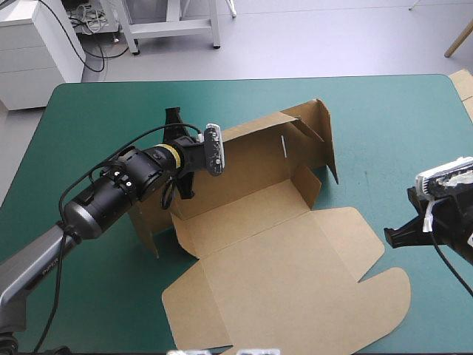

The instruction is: Fold the box

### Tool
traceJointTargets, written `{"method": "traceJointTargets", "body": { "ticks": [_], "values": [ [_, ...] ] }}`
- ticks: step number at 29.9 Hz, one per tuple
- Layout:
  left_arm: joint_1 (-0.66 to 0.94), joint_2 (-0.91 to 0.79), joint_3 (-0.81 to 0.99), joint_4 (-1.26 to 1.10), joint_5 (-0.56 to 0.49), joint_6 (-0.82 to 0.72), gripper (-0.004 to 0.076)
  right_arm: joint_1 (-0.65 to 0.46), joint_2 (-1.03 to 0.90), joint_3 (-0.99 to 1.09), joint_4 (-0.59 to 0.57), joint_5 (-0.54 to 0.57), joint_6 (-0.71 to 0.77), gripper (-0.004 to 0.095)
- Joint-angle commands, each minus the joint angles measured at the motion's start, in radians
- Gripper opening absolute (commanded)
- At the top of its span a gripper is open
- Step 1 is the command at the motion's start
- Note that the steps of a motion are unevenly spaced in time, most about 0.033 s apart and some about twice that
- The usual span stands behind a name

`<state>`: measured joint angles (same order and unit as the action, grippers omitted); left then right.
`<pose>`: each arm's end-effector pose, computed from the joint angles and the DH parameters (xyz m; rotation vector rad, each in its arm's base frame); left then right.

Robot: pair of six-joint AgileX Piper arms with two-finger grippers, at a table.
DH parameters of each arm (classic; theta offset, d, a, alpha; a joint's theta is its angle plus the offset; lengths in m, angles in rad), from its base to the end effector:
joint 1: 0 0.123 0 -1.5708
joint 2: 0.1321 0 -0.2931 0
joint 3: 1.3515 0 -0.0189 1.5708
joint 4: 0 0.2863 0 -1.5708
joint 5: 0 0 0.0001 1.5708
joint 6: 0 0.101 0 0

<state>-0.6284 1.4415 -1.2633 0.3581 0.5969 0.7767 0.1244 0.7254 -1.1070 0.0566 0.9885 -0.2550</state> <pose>0.3078 -0.1990 0.3483 1.6229 1.5642 0.4642 0.1409 0.0224 0.4407 -0.3901 2.0524 -0.0110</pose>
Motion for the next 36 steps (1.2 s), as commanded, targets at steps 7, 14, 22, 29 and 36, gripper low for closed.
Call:
{"method": "traceJointTargets", "body": {
  "ticks": [7,14,22,29,36],
  "values": [
    [-0.034,-0.032,-0.002,0.130,-0.146,-0.051,-0.0008,-0.009,-0.003,-0.033,-0.004,-0.058,0.001,-0.0021],
    [-0.066,-0.121,0.207,0.238,-0.406,-0.056,-0.0008,-0.009,-0.003,-0.033,-0.004,-0.060,0.010,-0.0021],
    [-0.112,-0.225,0.331,0.292,-0.480,-0.062,-0.0008,-0.009,-0.003,-0.033,-0.004,-0.060,0.036,-0.0021],
    [-0.112,-0.277,0.390,0.360,-0.511,-0.062,-0.0008,-0.009,-0.003,-0.033,0.000,-0.060,0.042,-0.0021],
    [-0.112,-0.277,0.418,0.361,-0.501,-0.079,-0.0008,-0.009,-0.003,-0.033,0.003,-0.053,0.042,-0.0021]
  ]
}}
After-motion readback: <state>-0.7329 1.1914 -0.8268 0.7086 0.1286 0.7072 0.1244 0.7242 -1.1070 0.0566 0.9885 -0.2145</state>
